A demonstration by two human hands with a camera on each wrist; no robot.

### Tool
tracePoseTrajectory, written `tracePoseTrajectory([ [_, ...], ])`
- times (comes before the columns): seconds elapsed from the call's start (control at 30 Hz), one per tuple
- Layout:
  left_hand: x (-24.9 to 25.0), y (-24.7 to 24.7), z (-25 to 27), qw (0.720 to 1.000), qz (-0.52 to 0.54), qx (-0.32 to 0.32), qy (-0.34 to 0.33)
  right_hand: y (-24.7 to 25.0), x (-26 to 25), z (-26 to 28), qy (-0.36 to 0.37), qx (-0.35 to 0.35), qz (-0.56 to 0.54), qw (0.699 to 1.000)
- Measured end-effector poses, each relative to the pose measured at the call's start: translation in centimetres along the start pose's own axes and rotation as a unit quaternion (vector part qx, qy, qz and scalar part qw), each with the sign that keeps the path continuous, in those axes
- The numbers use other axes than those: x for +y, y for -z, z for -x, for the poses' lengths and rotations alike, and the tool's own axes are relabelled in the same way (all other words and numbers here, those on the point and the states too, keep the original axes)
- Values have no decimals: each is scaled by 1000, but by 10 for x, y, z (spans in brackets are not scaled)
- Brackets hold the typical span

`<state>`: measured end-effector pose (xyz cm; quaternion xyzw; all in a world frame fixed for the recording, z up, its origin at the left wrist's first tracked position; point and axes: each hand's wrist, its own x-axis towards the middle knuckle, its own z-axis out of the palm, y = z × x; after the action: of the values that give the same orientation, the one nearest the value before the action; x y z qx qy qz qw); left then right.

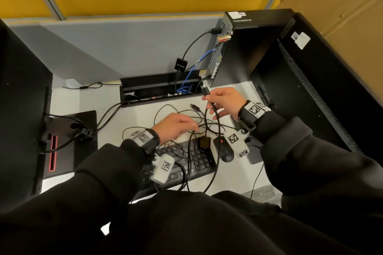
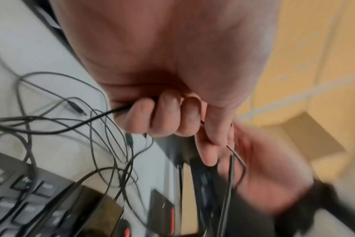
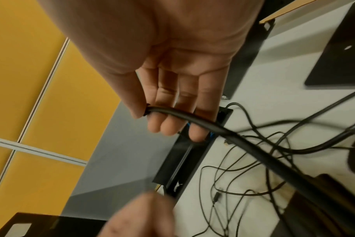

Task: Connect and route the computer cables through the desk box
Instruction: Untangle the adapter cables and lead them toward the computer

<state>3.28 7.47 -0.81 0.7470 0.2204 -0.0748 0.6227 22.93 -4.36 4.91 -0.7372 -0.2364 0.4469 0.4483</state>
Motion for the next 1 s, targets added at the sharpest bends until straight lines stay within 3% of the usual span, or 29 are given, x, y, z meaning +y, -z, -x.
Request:
tracePoseTrajectory([
  [0.13,-11,43,9,983,160,86,0,19,29,-7,27,68,85,994],
  [0.2,-17,58,11,960,252,125,-17,20,38,-10,12,65,120,991],
  [0.3,-22,75,16,899,385,208,-25,16,40,-10,-97,-34,58,993],
  [0.4,-30,77,22,875,400,274,-15,8,50,-11,-175,-143,41,973],
  [0.47,-34,73,24,860,398,320,1,2,58,-10,-187,-204,94,956],
  [0.57,-42,66,24,806,406,425,65,-10,65,-8,-182,-310,191,913],
  [0.63,-56,63,27,762,409,487,123,-21,71,-6,-173,-325,255,894],
  [0.67,-64,64,29,756,387,504,157,-29,76,-6,-170,-323,277,889],
  [0.77,-78,59,40,788,206,502,292,-53,86,-4,-188,-361,313,858],
  [0.83,-85,50,42,753,27,534,383,-62,81,-3,-188,-384,308,850],
  [0.87,-84,39,45,736,-17,558,383,-61,73,-4,-182,-375,296,860],
  [0.9,-79,29,48,738,-51,582,337,-56,63,-5,-171,-359,276,875],
  [0.93,-73,21,48,765,-65,583,267,-49,51,-10,-148,-342,252,893],
  [1.0,-57,3,49,863,-61,476,158,-31,19,-18,-98,-305,179,930],
])
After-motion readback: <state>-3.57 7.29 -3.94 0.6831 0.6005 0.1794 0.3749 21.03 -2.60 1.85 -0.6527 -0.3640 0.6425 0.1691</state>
